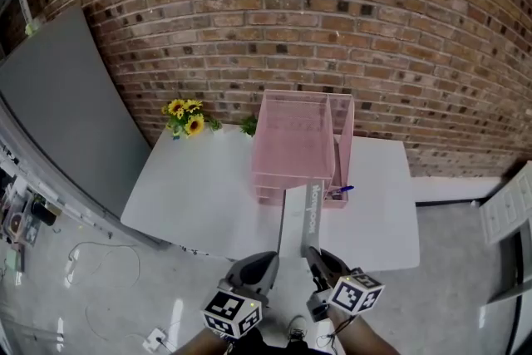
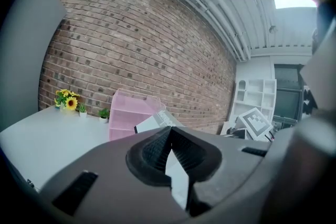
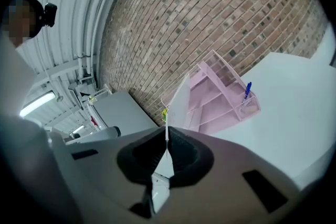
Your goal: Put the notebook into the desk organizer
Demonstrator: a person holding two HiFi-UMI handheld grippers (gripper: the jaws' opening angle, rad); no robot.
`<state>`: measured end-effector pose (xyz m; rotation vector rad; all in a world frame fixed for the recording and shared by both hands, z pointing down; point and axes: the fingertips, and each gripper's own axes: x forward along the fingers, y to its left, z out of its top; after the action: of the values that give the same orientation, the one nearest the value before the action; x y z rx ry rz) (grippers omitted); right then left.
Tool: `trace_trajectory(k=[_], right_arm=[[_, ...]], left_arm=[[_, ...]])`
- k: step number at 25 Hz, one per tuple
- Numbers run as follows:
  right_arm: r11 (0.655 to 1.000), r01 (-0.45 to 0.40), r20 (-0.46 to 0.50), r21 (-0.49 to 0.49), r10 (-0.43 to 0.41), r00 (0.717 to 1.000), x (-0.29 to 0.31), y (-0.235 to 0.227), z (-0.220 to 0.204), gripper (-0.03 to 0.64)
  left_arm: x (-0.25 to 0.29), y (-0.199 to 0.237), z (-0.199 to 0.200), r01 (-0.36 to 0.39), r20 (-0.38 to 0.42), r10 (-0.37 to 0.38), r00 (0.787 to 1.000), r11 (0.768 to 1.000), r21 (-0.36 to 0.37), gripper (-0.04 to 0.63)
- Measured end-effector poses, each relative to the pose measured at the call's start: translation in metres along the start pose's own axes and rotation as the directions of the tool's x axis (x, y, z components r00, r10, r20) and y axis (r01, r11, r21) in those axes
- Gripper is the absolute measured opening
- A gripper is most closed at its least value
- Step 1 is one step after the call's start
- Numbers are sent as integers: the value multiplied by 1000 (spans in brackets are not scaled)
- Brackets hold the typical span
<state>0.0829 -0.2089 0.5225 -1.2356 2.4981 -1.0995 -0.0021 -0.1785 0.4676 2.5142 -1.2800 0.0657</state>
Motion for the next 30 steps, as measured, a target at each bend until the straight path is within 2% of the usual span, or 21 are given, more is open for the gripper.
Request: trace_trajectory(k=[6,12,21,30], right_arm=[[989,-18,49,150,11,999,20,5,-5,12],[944,-87,125,319,49,991,43,1,-9,12],[922,-102,183,373,35,982,84,-6,2,12],[930,-39,189,365,-33,981,116,-29,13,12]], left_arm=[[-5,25,3,15,-12,-15,1000,1000,-3,5],[-9,47,7,22,-22,-22,1000,1000,-5,5],[-5,87,8,34,-40,-34,999,999,-12,5],[13,113,8,69,-56,-70,996,997,-25,5]])
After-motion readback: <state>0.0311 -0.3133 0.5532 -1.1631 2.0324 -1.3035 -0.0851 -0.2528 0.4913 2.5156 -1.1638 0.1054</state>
